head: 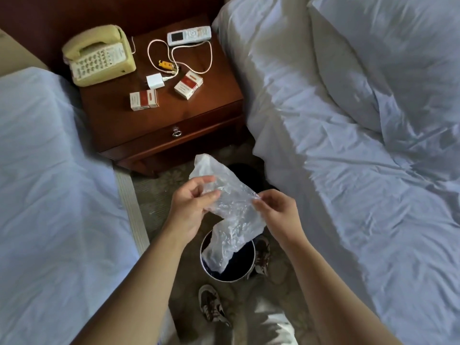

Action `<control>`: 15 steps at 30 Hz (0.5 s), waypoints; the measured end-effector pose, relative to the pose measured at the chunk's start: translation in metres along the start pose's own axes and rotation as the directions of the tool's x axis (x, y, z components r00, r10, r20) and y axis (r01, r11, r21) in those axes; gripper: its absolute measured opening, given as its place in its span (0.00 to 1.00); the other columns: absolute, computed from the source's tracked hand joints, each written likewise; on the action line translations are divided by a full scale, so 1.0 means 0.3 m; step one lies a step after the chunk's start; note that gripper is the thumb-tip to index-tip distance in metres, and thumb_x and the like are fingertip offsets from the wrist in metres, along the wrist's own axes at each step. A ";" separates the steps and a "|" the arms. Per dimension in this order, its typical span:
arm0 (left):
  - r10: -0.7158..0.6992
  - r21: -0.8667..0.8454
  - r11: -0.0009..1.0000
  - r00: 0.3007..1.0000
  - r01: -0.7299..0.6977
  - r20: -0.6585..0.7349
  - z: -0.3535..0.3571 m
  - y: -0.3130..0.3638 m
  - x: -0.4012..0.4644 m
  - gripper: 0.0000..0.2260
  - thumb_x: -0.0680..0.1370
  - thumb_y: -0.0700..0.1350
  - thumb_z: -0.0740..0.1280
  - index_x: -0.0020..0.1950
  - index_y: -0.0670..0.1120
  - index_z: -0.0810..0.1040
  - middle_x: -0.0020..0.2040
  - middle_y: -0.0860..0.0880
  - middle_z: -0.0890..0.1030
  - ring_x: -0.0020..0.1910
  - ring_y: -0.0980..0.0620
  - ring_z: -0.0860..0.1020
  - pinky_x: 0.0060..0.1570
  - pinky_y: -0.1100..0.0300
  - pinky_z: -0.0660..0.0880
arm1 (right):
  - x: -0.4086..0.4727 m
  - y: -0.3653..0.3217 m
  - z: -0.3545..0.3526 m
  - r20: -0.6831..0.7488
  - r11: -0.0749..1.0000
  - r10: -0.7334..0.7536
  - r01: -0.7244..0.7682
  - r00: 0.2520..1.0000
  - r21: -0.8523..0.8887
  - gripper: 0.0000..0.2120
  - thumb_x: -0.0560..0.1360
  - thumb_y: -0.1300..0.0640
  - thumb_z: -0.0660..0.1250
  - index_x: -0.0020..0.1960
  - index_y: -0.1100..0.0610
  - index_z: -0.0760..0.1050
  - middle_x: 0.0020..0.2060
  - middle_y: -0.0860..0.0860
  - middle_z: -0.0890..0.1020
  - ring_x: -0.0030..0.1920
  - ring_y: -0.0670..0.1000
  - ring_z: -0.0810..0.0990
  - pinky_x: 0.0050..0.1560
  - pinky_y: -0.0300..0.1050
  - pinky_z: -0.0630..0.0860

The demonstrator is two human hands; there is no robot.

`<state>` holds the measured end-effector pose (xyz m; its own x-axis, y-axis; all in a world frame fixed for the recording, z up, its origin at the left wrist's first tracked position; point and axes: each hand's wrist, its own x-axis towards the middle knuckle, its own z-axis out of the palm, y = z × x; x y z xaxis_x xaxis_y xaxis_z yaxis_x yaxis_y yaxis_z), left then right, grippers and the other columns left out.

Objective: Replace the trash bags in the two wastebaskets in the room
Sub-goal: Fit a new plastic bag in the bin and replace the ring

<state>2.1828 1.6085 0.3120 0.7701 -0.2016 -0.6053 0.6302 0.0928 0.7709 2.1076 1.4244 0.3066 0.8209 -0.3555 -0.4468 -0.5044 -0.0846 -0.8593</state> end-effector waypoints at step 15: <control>-0.489 0.229 0.868 0.679 0.441 0.547 -0.043 -0.166 0.019 0.29 0.66 0.41 0.73 0.68 0.45 0.75 0.64 0.44 0.79 0.66 0.43 0.75 0.63 0.48 0.73 | 0.180 -0.046 -0.043 0.145 0.751 0.527 -0.539 0.838 0.382 0.25 0.81 0.49 0.60 0.26 0.54 0.66 0.21 0.49 0.66 0.21 0.46 0.62 0.26 0.39 0.62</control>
<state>2.1571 1.6154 0.2674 0.1600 -0.7160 -0.6795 0.8635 -0.2321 0.4478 2.1555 1.3945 0.2975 0.4606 -0.2074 -0.8630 -0.7188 0.4833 -0.4998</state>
